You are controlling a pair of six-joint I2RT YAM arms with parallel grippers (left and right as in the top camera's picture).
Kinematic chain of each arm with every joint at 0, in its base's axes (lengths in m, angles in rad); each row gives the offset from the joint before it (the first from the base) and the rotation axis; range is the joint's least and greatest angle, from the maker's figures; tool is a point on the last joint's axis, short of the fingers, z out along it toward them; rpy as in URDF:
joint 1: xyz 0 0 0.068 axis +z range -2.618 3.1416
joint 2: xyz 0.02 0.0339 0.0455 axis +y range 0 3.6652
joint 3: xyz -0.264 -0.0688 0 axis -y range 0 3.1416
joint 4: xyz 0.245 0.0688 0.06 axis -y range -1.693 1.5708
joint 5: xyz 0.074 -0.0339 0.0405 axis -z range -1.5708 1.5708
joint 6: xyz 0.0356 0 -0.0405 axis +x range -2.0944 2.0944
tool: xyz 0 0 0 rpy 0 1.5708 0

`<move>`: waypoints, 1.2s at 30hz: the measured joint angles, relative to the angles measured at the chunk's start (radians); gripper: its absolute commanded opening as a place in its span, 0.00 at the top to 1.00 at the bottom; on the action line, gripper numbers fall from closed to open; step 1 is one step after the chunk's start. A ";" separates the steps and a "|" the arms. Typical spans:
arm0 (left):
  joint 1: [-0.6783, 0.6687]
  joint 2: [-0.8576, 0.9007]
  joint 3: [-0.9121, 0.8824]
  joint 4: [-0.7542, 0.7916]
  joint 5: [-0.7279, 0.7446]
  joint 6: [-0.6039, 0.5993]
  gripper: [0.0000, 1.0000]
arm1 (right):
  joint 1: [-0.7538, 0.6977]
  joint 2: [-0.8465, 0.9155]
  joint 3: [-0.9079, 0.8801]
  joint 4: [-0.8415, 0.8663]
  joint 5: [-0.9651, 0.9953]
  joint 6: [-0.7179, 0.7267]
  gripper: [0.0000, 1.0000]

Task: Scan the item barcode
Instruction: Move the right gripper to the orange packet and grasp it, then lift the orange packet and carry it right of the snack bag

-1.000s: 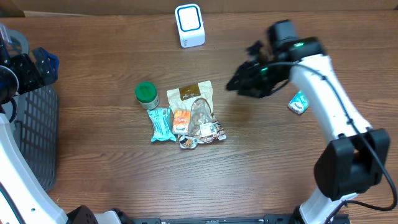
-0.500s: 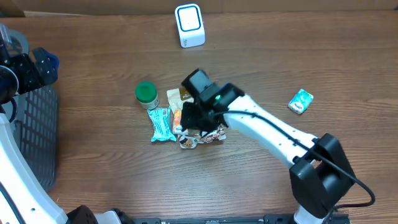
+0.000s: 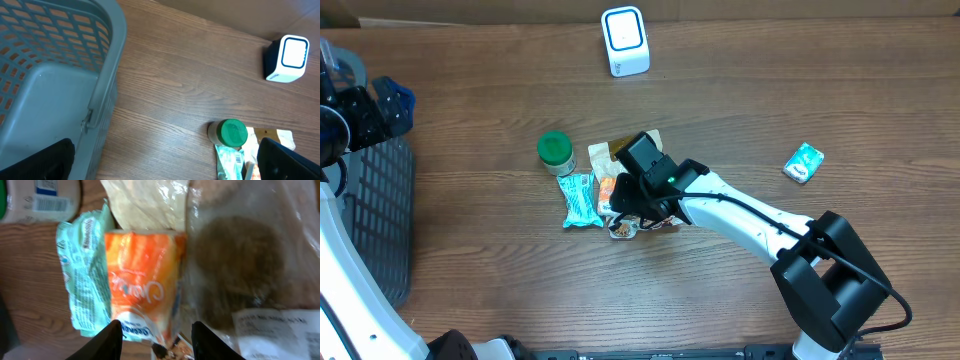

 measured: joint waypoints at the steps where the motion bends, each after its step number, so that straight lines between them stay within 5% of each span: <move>1: 0.000 0.000 0.000 0.000 0.000 0.000 0.00 | 0.000 0.000 -0.005 0.017 0.000 0.001 0.54; 12: 0.000 0.000 0.000 0.000 0.000 0.000 0.00 | 0.000 0.029 -0.042 0.114 -0.019 0.004 0.56; 27: 0.000 0.000 0.000 0.000 0.000 0.000 0.00 | -0.003 0.089 -0.042 0.107 -0.097 -0.010 0.96; 36: 0.000 0.000 0.000 0.000 0.000 0.000 0.01 | -0.044 0.033 -0.009 -0.067 -0.144 -0.192 0.96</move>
